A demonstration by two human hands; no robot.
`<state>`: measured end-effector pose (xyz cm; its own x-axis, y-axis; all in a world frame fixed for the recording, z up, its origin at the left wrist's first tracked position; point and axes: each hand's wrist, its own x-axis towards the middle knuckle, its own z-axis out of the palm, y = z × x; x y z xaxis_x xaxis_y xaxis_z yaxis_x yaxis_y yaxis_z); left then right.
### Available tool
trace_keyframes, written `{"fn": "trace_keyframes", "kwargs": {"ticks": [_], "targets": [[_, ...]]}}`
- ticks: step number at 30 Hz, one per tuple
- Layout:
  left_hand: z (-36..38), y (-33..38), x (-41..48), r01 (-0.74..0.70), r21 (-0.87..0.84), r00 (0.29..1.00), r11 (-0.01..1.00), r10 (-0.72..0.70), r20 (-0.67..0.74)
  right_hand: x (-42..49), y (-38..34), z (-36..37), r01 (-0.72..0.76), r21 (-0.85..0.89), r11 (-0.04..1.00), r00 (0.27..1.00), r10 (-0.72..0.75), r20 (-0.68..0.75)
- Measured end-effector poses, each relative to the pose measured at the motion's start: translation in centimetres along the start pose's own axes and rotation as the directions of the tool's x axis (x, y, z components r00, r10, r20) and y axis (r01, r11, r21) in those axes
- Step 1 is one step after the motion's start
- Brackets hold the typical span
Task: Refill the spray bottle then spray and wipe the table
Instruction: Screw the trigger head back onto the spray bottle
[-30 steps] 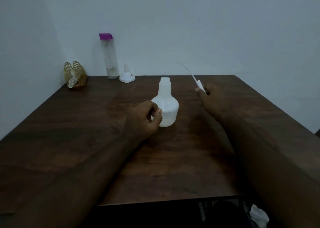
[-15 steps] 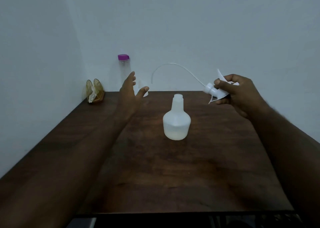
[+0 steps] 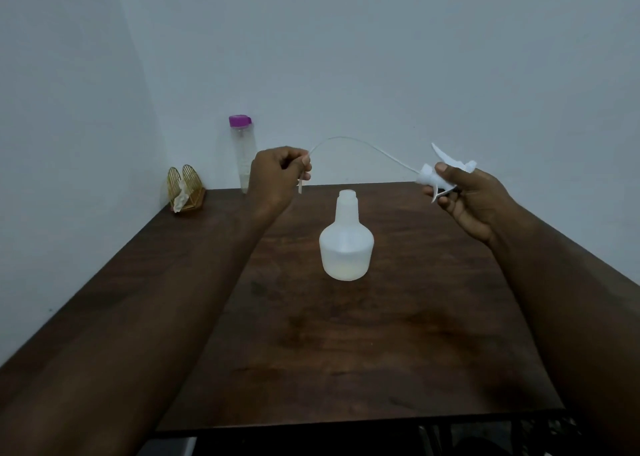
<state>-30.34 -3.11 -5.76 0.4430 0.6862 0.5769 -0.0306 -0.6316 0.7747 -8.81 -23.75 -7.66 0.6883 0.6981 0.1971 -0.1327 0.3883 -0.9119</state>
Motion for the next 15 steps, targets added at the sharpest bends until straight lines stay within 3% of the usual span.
{"fn": "trace_keyframes", "kwargs": {"ticks": [7, 15], "targets": [[2.3, 3.3, 1.0, 0.057, -0.22, 0.986, 0.974, -0.02, 0.166, 0.0, 1.0, -1.0, -0.012, 0.15, 0.989, 0.987, 0.036, -0.159], [4.2, 3.3, 0.8, 0.142, -0.241, 0.96, 0.96, -0.075, 0.27, 0.1, 1.4, -2.2, 0.003, 0.16, 0.987, 0.968, 0.037, -0.247]]}}
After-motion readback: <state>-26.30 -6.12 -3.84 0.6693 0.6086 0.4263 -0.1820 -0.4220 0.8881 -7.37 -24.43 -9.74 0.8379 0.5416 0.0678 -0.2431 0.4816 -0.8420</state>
